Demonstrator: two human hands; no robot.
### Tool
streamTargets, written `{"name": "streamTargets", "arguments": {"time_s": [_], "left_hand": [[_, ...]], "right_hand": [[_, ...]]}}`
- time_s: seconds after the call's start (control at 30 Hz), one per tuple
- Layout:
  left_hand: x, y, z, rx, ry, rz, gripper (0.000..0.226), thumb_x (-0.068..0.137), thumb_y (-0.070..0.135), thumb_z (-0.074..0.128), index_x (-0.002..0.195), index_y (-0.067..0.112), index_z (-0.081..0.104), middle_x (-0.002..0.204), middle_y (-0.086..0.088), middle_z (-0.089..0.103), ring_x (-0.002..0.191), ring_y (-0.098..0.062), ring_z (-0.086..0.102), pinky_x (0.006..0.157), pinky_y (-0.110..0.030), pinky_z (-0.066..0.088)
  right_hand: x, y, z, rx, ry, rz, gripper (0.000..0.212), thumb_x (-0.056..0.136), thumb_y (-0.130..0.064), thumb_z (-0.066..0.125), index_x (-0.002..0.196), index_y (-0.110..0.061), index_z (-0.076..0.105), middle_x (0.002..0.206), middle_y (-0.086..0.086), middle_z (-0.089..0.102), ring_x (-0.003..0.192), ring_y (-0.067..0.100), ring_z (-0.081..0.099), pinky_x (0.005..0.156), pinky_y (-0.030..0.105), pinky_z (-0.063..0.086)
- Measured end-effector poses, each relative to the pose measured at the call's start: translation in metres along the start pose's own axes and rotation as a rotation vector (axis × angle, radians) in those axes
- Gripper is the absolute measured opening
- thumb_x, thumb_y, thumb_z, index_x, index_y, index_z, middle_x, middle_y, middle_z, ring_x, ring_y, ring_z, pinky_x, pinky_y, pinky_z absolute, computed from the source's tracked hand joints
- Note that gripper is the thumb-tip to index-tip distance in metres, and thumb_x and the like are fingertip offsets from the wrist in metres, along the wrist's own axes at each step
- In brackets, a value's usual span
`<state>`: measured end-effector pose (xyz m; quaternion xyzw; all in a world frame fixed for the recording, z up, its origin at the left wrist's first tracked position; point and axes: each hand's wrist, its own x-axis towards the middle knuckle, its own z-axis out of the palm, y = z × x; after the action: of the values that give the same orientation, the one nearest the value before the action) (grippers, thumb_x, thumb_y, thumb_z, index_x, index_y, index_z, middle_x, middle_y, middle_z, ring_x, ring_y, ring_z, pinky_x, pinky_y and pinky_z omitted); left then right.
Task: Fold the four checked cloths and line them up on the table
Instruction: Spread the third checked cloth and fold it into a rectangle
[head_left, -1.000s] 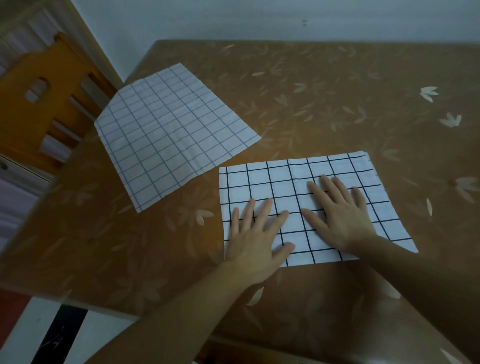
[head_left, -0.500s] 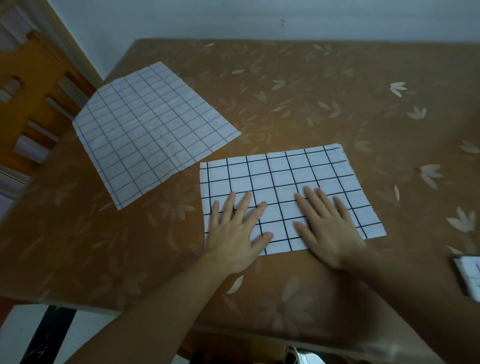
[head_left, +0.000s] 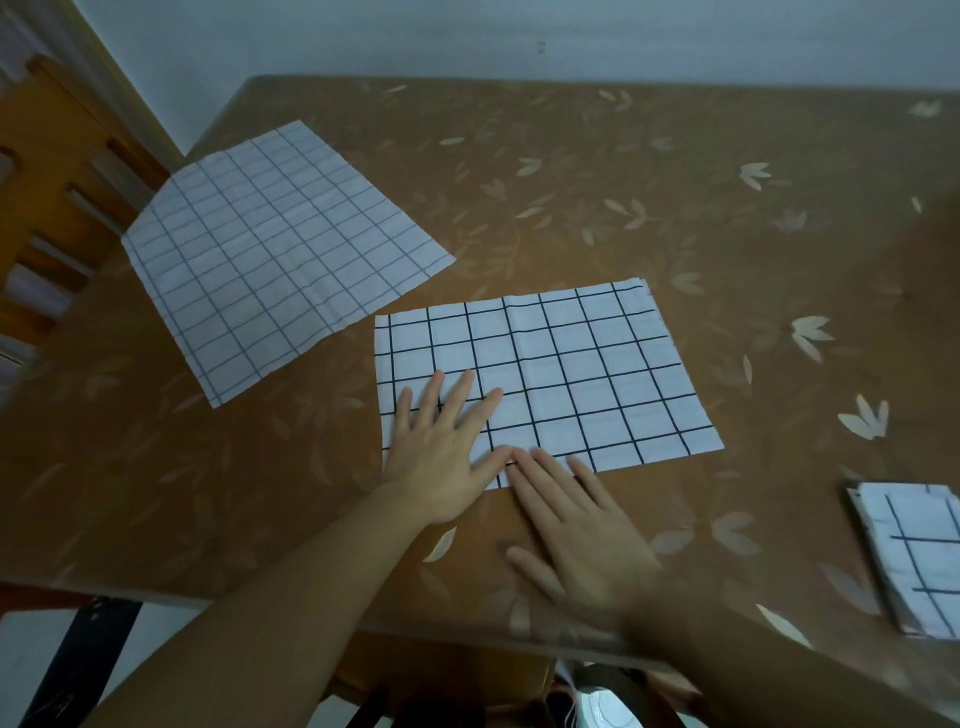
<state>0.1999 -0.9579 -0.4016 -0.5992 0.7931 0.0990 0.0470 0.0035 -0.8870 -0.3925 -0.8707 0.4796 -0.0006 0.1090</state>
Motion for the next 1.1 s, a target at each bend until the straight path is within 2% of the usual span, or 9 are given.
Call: {"name": "streamTargets", "arguments": {"time_s": [0.2,0.33,0.43,0.53,0.6,0.7,0.93,1.0,1.1], "left_hand": [[0.001,0.000,-0.001,-0.001,-0.001,-0.006,0.076,0.080,0.076,-0.004,0.150,0.045,-0.006,0.162,0.007,-0.011,0.147,-0.023,-0.018,0.118,-0.052,-0.009],[0.001,0.001,-0.001,-0.007,-0.019,0.005,0.077,0.080,0.076,-0.004,0.150,0.045,-0.005,0.162,0.006,-0.012,0.147,-0.023,-0.019,0.117,-0.052,-0.010],[0.000,0.004,-0.006,0.014,-0.037,-0.004,0.067,0.091,0.069,0.008,0.151,0.042,-0.004,0.163,0.005,-0.010,0.147,-0.025,-0.018,0.117,-0.053,-0.010],[-0.011,0.037,-0.012,0.060,0.043,0.144,0.058,0.100,0.054,0.017,0.153,0.036,0.004,0.163,0.005,0.000,0.149,-0.022,-0.011,0.117,-0.054,-0.008],[-0.023,0.071,-0.008,0.007,0.021,0.244,0.061,0.099,0.057,0.018,0.153,0.035,0.001,0.163,0.007,-0.004,0.148,-0.019,-0.014,0.117,-0.053,-0.012],[-0.034,0.094,0.003,-0.015,-0.066,0.243,0.070,0.096,0.065,0.014,0.153,0.032,-0.007,0.162,0.007,-0.012,0.146,-0.016,-0.022,0.116,-0.052,-0.015],[-0.064,0.027,0.003,0.019,-0.100,0.084,0.082,0.086,0.073,-0.002,0.150,0.026,-0.020,0.156,0.009,-0.028,0.142,-0.011,-0.031,0.118,-0.044,-0.015],[-0.075,0.007,0.002,-0.003,-0.108,0.032,0.083,0.084,0.075,-0.004,0.150,0.026,-0.021,0.155,0.010,-0.029,0.141,-0.010,-0.032,0.118,-0.044,-0.015],[-0.083,-0.006,0.001,-0.002,-0.117,0.014,0.084,0.086,0.076,-0.001,0.151,0.026,-0.019,0.156,0.009,-0.028,0.141,-0.009,-0.033,0.117,-0.046,-0.016]], "right_hand": [[-0.026,0.048,-0.008,-0.072,-0.072,0.056,0.086,0.092,-0.072,0.014,0.154,-0.013,0.008,0.161,0.002,-0.002,0.149,0.016,-0.005,0.116,0.041,0.001],[-0.057,0.097,-0.016,-0.143,-0.092,0.221,0.088,0.090,-0.075,0.010,0.154,-0.015,0.005,0.162,0.001,-0.002,0.148,0.012,-0.007,0.117,0.040,0.001],[-0.062,0.104,-0.018,-0.136,-0.112,0.256,0.089,0.088,-0.076,0.006,0.154,-0.016,0.000,0.161,-0.001,-0.008,0.148,0.011,-0.011,0.118,0.040,-0.001],[-0.061,0.104,-0.017,-0.140,-0.119,0.250,0.089,0.088,-0.076,0.005,0.153,-0.017,-0.005,0.160,-0.002,-0.012,0.147,0.011,-0.015,0.118,0.039,-0.004],[-0.062,0.104,-0.018,-0.133,-0.105,0.252,0.089,0.087,-0.076,0.004,0.153,-0.017,-0.002,0.161,0.000,-0.009,0.148,0.012,-0.012,0.118,0.039,-0.004],[-0.062,0.104,-0.017,-0.138,-0.114,0.246,0.089,0.086,-0.077,0.001,0.152,-0.018,-0.006,0.160,-0.001,-0.013,0.147,0.012,-0.014,0.118,0.039,-0.006],[-0.060,0.104,-0.018,-0.124,-0.133,0.256,0.091,0.084,-0.078,-0.002,0.152,-0.019,-0.006,0.159,-0.002,-0.012,0.147,0.011,-0.013,0.118,0.038,-0.006],[-0.060,0.103,-0.020,-0.126,-0.119,0.255,0.091,0.085,-0.078,-0.001,0.153,-0.017,-0.002,0.161,-0.001,-0.006,0.148,0.013,-0.007,0.118,0.038,-0.003],[-0.059,0.100,-0.023,-0.098,-0.140,0.275,0.086,0.083,-0.075,-0.003,0.150,-0.021,-0.009,0.157,-0.007,-0.015,0.147,0.010,-0.011,0.119,0.037,-0.004]]}}
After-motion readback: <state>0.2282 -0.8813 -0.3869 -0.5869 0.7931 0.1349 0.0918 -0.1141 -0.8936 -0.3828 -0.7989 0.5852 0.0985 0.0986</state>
